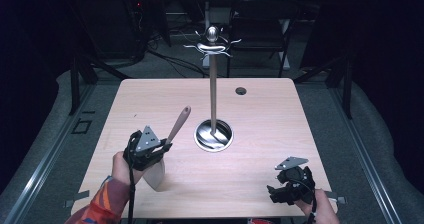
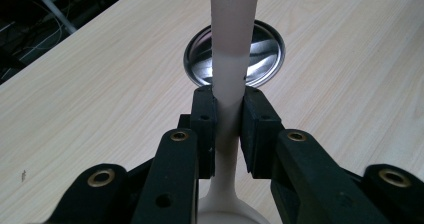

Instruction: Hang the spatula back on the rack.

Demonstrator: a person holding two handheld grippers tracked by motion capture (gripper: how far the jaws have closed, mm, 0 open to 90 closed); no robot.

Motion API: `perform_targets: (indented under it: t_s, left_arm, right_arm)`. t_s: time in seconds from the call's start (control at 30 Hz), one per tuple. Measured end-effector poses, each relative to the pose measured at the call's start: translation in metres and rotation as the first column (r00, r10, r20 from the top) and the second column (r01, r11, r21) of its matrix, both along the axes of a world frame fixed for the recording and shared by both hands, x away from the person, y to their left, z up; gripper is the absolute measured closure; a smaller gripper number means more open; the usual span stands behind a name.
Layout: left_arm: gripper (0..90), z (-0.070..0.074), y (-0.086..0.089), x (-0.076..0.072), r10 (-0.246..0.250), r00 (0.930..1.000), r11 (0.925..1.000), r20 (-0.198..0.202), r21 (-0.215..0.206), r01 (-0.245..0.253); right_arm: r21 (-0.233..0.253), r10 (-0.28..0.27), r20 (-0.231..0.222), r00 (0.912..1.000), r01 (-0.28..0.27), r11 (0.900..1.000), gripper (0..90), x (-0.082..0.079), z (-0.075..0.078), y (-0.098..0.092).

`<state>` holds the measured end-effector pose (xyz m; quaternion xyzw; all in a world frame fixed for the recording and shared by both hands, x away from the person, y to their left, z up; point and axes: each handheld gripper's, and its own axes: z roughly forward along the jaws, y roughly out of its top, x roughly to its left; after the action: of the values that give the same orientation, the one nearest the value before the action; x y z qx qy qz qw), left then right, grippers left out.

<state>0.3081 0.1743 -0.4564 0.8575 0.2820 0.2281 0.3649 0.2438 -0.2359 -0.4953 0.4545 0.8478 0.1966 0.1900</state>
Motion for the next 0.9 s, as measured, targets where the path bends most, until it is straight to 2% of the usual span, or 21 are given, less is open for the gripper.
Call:
perform_targets:
  t_s: [0.2, 0.33, 0.67, 0.9]
  left_arm:
    - [78.1, 0.005, -0.004, 0.000, -0.006, 0.9996, 1.0000, 0.028, 0.003, 0.006]
    - [78.1, 0.009, -0.007, 0.001, 0.000, 0.9986, 1.0000, 0.052, 0.006, -0.001]
    - [78.1, 0.029, -0.012, 0.007, 0.066, 0.9926, 0.9964, 0.102, -0.060, -0.060]
    - [78.1, 0.045, -0.012, 0.014, 0.090, 0.9878, 0.9912, 0.128, -0.108, -0.076]
  right_arm:
    - [-0.020, 0.006, -0.004, 1.0000, -0.006, 1.000, 14.3, 0.000, 0.000, 0.001]
    - [-0.016, 0.008, -0.004, 1.0000, -0.008, 1.000, 14.3, 0.000, -0.001, 0.002]
    - [-0.019, -0.002, -0.003, 1.0000, 0.001, 1.000, 14.3, 0.000, -0.001, 0.002]
    - [-0.029, 0.004, -0.010, 0.9999, -0.005, 1.000, 14.3, 0.001, -0.001, 0.002]
